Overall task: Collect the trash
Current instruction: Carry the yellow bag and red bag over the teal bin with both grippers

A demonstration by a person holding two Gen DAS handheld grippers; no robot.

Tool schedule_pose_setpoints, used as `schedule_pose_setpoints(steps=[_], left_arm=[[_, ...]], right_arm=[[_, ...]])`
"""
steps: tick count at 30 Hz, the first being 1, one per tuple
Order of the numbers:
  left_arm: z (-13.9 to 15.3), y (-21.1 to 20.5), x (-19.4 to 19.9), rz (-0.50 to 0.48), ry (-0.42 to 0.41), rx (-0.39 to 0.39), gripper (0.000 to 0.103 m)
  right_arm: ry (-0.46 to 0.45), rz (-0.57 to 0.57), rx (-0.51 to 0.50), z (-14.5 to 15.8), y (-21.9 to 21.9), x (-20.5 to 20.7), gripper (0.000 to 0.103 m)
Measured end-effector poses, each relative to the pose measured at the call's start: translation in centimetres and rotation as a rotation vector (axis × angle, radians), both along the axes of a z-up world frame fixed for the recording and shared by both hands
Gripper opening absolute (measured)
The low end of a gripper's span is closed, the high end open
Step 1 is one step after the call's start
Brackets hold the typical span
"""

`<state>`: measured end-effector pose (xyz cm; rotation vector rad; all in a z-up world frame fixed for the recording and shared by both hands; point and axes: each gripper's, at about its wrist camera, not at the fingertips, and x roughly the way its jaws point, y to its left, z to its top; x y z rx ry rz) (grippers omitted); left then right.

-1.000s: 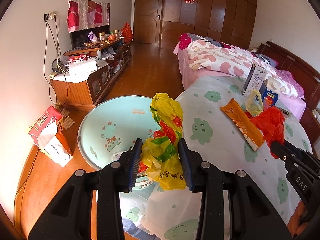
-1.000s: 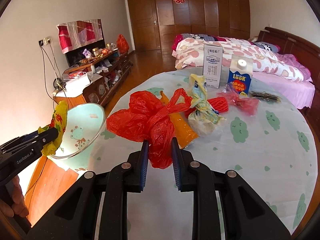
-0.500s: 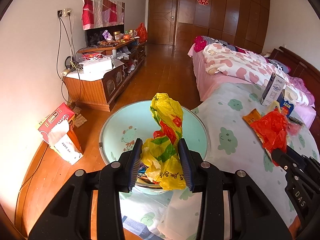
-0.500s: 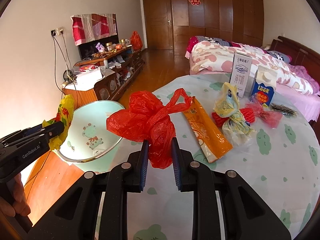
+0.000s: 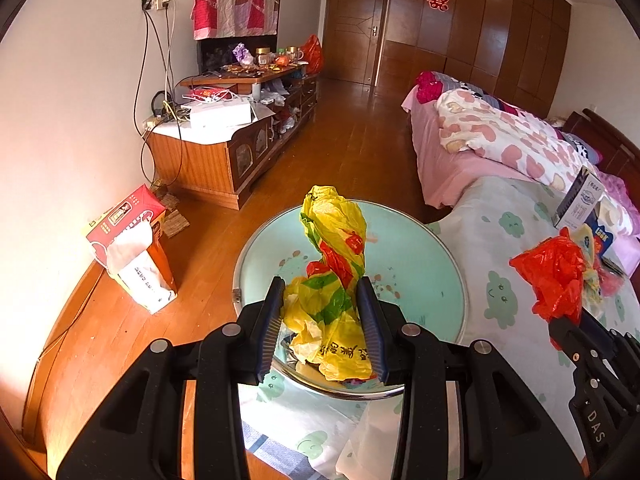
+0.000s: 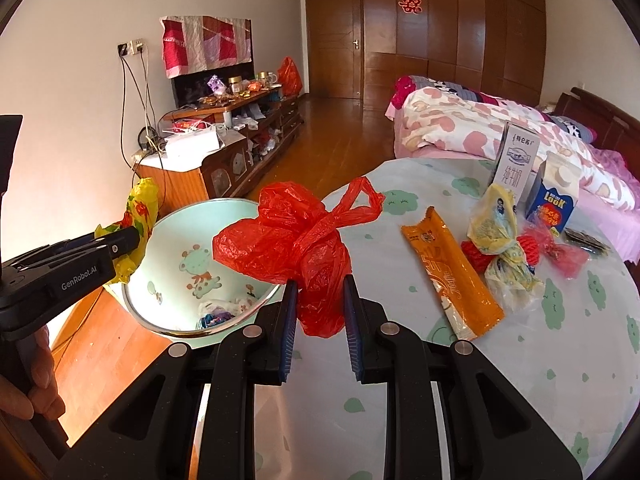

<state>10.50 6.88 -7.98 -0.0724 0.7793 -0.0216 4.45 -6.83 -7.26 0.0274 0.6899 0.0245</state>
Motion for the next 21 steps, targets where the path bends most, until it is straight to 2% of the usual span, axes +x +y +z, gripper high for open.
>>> schedule_pose_setpoints(steps=[21], left_arm=[[-2.2,1.2,2.2,0.043,0.053,-0.007,0.037]], right_arm=[[0.094,0.075,-0.061,-3.3,4.5,6.5,0.023]])
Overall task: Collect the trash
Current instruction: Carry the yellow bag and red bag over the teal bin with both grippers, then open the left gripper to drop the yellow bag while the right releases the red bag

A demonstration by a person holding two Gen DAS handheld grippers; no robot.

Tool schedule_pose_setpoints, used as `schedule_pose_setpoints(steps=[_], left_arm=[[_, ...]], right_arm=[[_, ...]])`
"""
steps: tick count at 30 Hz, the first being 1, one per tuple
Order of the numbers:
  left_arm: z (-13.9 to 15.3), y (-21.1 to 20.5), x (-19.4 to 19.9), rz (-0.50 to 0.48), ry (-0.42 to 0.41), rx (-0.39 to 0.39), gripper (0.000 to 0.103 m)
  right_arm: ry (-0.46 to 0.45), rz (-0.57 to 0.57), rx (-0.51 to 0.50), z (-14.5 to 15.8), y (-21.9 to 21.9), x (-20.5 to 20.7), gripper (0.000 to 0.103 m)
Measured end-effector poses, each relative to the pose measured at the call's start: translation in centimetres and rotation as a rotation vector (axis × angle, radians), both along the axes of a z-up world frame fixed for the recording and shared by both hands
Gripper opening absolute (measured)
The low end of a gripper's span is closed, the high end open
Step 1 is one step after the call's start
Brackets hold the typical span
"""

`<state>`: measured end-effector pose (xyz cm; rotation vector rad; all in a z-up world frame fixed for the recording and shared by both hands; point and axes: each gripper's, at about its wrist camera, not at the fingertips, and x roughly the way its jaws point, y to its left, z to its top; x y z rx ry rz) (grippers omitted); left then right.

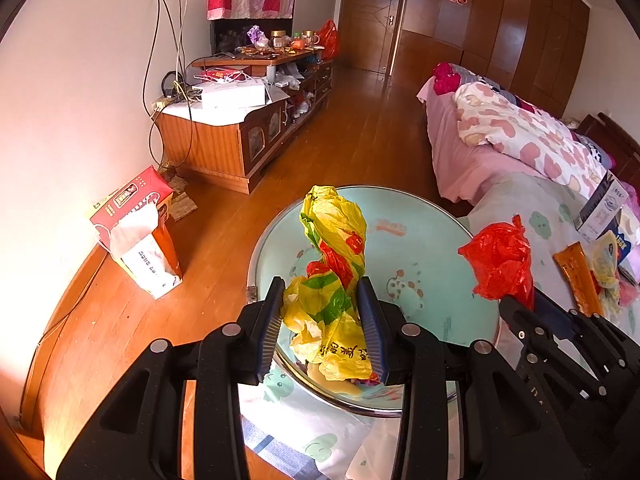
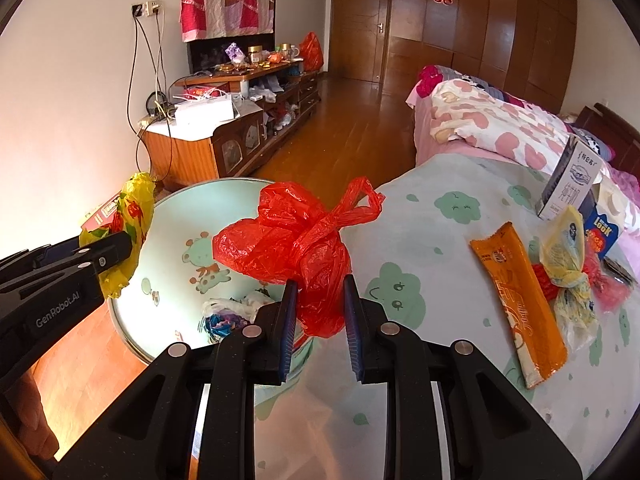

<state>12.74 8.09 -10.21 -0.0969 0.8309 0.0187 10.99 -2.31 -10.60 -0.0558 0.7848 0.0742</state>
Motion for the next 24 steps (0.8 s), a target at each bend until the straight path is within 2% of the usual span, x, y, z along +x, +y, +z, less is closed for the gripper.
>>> schedule_pose_setpoints(steps=[7,12,24], left_arm=[[-0.6,-0.1,0.3,0.003,0.016,0.003,0.037],[-0.8,0.1,0.3,0.008,0.019,0.003,0.037],[-0.8,0.0,0.2,0.0,0.016,0.009,0.038]], right_arm=[[0.051,0.034,-0.006,-1.2,0.8,1.9,0.026],[0.062,0.041,0.004,-1.9,1.1,2.3,0.038],[0.028,0.009,0.034,-1.4,0.1,1.6,0.039]])
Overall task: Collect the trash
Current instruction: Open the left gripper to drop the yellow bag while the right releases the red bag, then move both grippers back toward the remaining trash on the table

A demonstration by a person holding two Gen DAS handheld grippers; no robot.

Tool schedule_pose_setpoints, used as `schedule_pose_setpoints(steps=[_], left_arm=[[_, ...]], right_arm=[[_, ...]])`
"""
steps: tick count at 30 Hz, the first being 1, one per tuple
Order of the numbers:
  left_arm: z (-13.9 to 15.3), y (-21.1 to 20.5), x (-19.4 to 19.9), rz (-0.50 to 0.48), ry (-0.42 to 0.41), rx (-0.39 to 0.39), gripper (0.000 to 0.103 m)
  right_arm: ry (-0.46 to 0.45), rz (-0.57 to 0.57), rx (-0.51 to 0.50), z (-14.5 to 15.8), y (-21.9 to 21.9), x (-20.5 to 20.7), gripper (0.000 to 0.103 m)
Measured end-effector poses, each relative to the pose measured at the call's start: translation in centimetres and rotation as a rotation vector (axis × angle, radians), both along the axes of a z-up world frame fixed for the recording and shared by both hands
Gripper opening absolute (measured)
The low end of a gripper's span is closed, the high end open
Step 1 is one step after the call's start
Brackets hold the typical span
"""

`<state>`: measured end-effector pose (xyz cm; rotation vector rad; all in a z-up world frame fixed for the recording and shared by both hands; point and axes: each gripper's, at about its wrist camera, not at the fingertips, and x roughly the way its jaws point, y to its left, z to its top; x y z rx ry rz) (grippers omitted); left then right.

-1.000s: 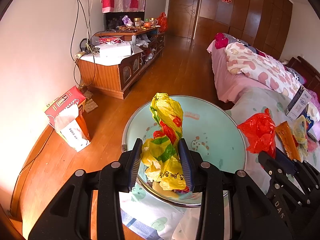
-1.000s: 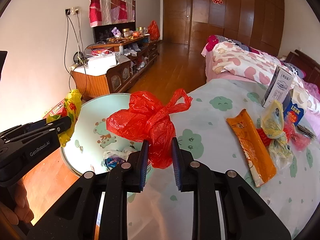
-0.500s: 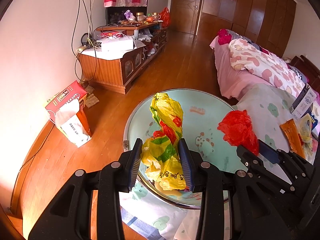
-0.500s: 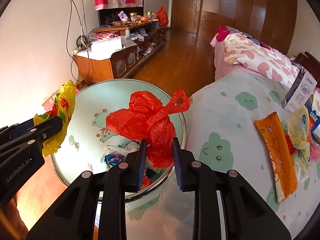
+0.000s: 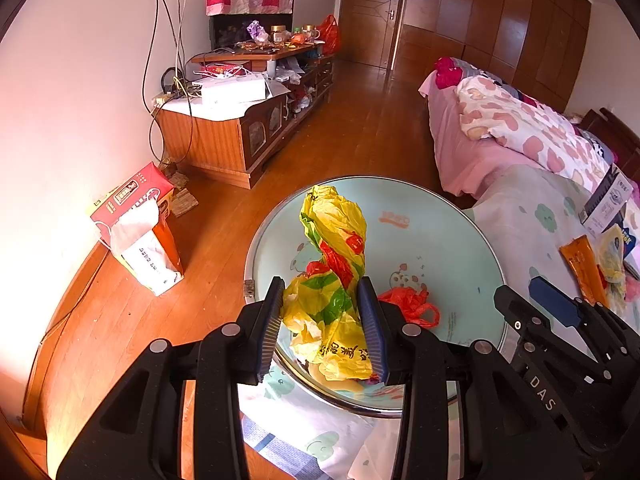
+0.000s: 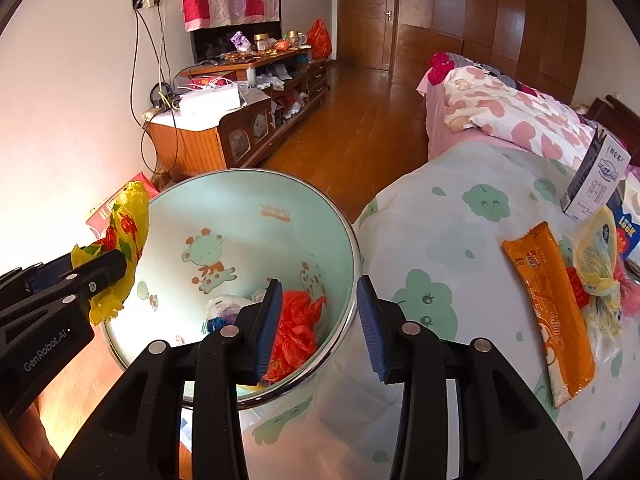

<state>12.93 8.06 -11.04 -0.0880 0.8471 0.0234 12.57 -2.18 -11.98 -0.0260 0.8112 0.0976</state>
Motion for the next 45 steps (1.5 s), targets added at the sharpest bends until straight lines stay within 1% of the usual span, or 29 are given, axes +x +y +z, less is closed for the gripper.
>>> schedule_pose_setpoints(steps=[4,8,12,17,24,28,32,34,40,45], left_arm=[[0.1,-0.2,-0.1,-0.002,-0.009,0.015,0.038],[0.1,-0.2,-0.2,-0.008,-0.013,0.008,0.04],[0.3,-0.5,-0.3,-0.022,-0.025,0.011,0.043],[0.7,-0.9,-0.6,-0.032,-0.042,0.03,0.05],[1.5,-1.5,-1.0,-0.03,-0.071,0.051,0.065],[2.0,-1.7,-1.3,-0.027,-0.084,0.057,0.069],[2.4,-2.0,-1.6,-0.016,-0.1,0.074,0.076],[2.6,-2.2,-1.8,-0.015,-0.109,0.086,0.078],[3.2,-2.7,-2.4,-0.014,-0.125,0.107,0.084],[3.6,-2.8,-3.0,-0.008,-0.136,0.118,0.089]], right_arm=[[-0.007,-0.016,0.004,0.2,-0.5,-0.6,0.039],[-0.014,-0.028,0.01,0.3,-1.1,-1.3,0.039],[-0.019,-0.042,0.023,0.6,-1.8,-2.2,0.039],[-0.031,-0.052,0.03,1.0,-2.4,-3.1,0.039],[-0.043,-0.076,0.039,1.5,-3.2,-4.0,0.039],[-0.049,-0.087,0.043,1.7,-3.6,-4.4,0.039],[-0.06,-0.098,0.047,2.0,-4.1,-4.9,0.039],[-0.069,-0.108,0.048,2.2,-4.4,-5.1,0.044],[-0.083,-0.14,0.049,2.6,-5.5,-5.8,0.049],[-0.088,-0.167,0.048,2.8,-6.5,-6.4,0.05]])
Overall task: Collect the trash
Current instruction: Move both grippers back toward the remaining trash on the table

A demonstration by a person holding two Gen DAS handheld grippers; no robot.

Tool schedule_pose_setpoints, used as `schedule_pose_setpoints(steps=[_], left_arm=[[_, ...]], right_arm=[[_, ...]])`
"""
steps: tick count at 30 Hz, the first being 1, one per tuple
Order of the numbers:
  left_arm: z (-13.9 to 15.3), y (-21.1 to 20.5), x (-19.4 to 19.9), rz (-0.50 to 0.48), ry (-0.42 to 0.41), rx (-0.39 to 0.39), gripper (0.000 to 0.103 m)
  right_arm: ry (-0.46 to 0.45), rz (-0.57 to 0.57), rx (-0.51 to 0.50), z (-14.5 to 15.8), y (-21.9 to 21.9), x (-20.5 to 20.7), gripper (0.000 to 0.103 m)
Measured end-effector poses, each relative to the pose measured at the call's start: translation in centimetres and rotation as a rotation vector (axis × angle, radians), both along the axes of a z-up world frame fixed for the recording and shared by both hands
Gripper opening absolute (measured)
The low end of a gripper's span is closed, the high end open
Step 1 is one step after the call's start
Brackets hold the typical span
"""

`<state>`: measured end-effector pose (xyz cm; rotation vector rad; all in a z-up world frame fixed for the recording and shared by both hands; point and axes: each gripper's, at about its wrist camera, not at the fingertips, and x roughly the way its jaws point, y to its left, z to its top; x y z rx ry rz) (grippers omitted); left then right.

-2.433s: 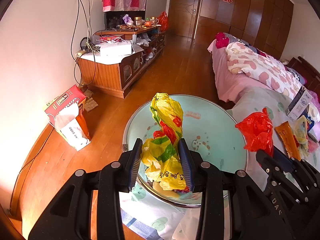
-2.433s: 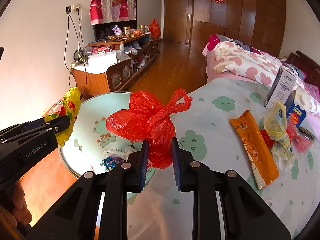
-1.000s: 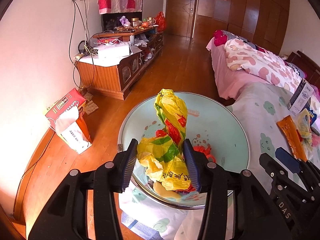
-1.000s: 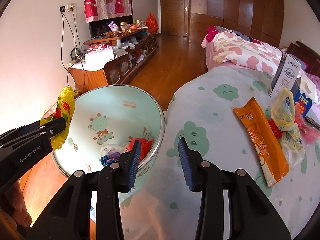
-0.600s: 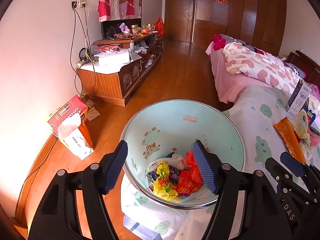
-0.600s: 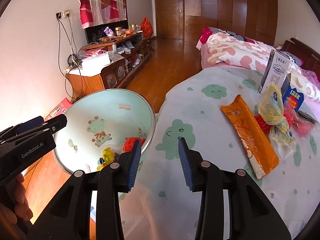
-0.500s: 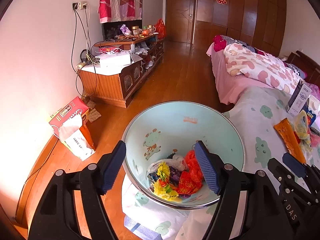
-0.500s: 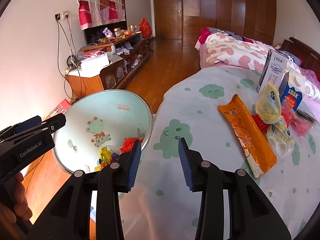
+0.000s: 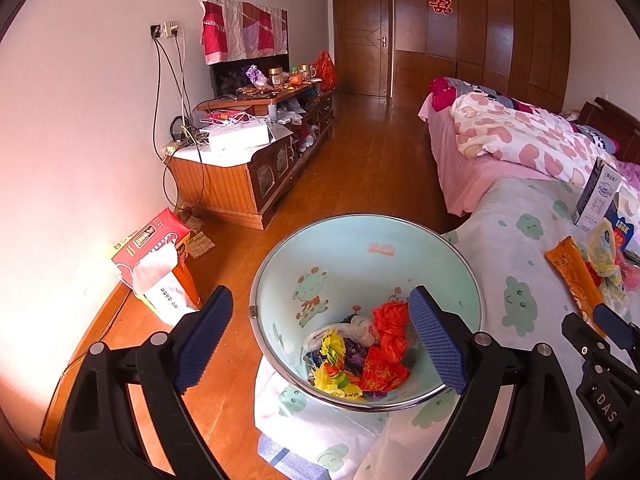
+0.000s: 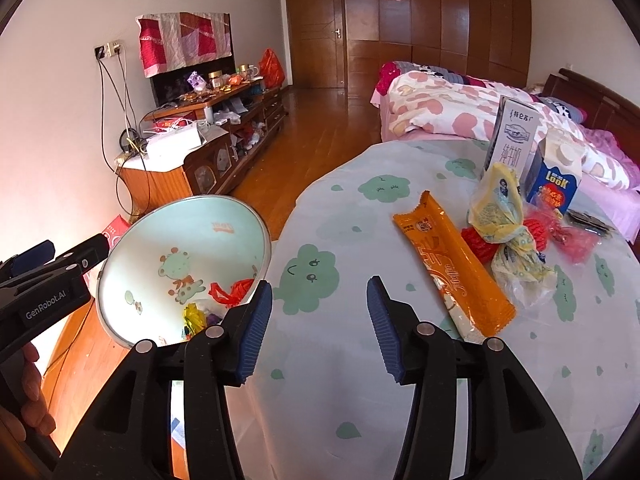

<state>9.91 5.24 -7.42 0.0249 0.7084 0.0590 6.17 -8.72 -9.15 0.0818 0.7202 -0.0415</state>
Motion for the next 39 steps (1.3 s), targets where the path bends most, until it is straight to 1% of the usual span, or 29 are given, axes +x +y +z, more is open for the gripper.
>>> schedule_pose_setpoints(steps=[6,9,13,19,24,28,30,34,35,39], left_arm=[[0.3,-0.9,-0.7,-0.007,-0.008,0.013,0.094],[0.2,-1.4,-1.0,-0.015,0.001,0.009,0.096],[0.0,-2.0,-1.3,-0.039,0.016,-0.021,0.097],[-0.9,-4.0,-2.3,-0.097,0.027,-0.026,0.097],[-1.8,-5.8,-3.1,-0.149,0.05,-0.043,0.094],[-2.5,-7.7,-3.5,-0.189,0.073,-0.04,0.093],[-2.6,-8.7,-3.6,-0.208,0.074,-0.035,0.089],[-2.7,-11.3,-3.8,-0.244,0.073,-0.015,0.087],[-2.7,-12.1,-3.8,-0.257,0.077,-0.015,0.086],[-2.8,-15.2,-3.4,-0.298,0.092,-0.018,0.085]], right_arm=[[-0.003,-0.033,0.008,0.3,-1.7,-1.1,0.05],[-0.004,-0.049,0.011,0.4,-2.7,-1.6,0.05],[-0.006,-0.075,0.006,0.4,-4.1,-2.5,0.05],[0.005,-0.154,0.001,-0.1,-7.5,-4.2,0.05],[0.017,-0.228,0.01,-0.7,-10.8,-5.5,0.05],[0.025,-0.278,0.005,-1.2,-13.4,-6.6,0.05],[0.024,-0.294,0.005,-1.4,-14.5,-7.2,0.05],[0.022,-0.329,-0.026,-1.7,-16.5,-8.4,0.05],[0.021,-0.341,-0.034,-1.7,-17.1,-8.8,0.049],[0.027,-0.378,-0.048,-1.9,-19.3,-9.7,0.049]])
